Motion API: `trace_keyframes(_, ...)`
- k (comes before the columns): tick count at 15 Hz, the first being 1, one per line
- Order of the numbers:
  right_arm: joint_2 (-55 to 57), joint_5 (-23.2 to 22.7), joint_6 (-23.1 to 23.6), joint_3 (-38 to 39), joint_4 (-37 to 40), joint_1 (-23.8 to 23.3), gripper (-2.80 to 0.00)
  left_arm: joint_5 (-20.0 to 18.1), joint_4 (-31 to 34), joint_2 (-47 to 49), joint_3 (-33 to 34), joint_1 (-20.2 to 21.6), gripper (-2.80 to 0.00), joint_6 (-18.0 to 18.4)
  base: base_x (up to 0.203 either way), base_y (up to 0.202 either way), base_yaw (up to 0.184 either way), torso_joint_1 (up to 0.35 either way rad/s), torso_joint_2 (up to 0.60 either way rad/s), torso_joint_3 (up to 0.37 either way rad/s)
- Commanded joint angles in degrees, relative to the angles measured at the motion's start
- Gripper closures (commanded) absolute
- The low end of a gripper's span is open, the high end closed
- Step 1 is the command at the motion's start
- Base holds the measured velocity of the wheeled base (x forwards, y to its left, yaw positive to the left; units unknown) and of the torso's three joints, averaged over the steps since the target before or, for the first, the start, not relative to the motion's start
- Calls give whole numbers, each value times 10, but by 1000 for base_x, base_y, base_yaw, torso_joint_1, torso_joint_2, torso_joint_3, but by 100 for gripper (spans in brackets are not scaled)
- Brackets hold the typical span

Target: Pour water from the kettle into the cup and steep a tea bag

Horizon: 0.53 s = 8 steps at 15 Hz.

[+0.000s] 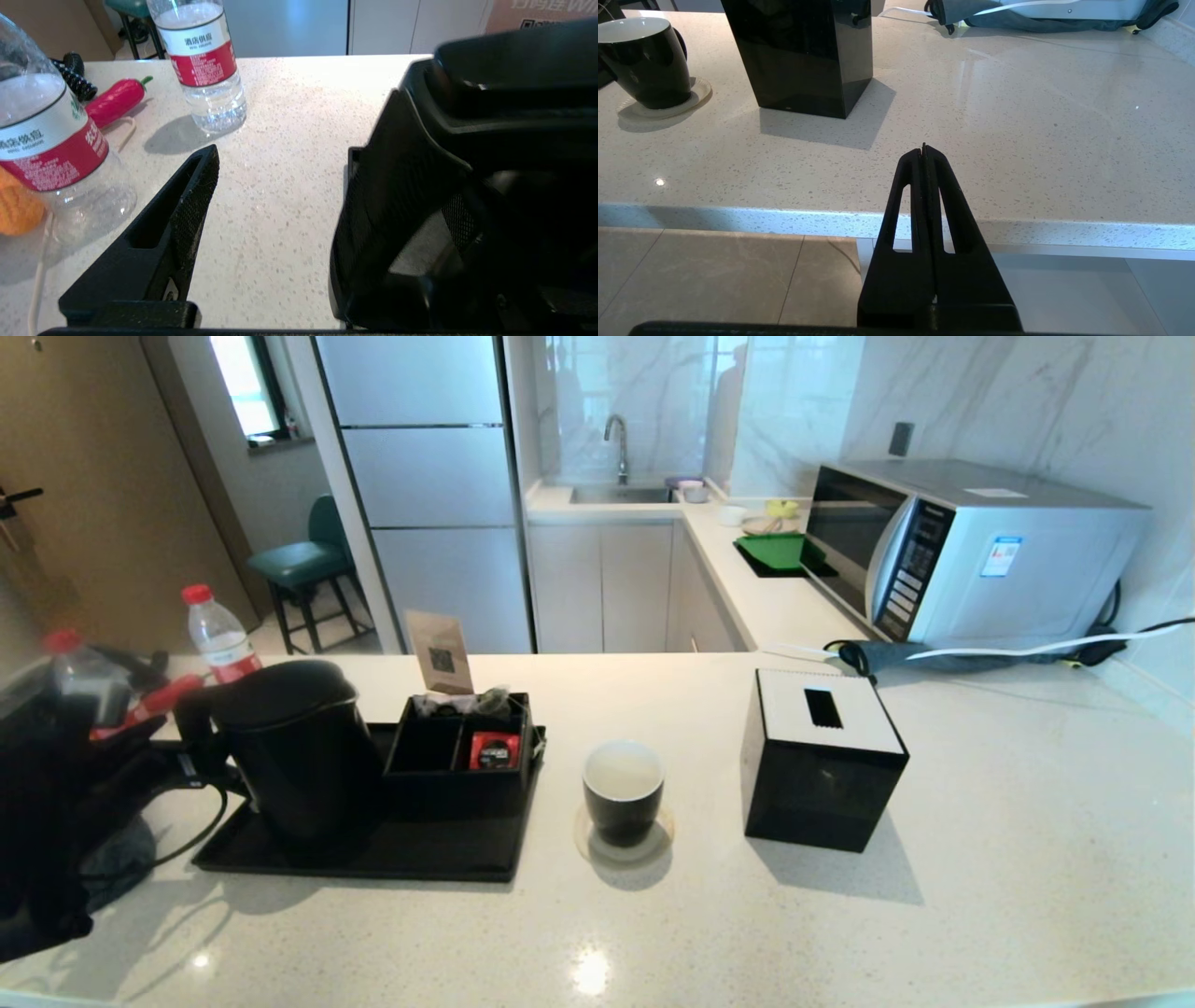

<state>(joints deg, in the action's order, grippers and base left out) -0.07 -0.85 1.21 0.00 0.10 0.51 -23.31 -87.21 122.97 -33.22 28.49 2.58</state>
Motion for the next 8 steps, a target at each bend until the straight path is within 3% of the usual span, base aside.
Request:
trace_keyframes(1, 1, 0, 1, 0, 0, 0, 0, -2, -27, 22, -16, -1, -280, 1, 0, 0, 0, 0, 0, 0)
trace_keyframes(8, 1, 0, 0, 0, 0, 0, 0, -2, -27, 58, -66, -17, -280, 1, 0, 0, 0, 0, 0, 0)
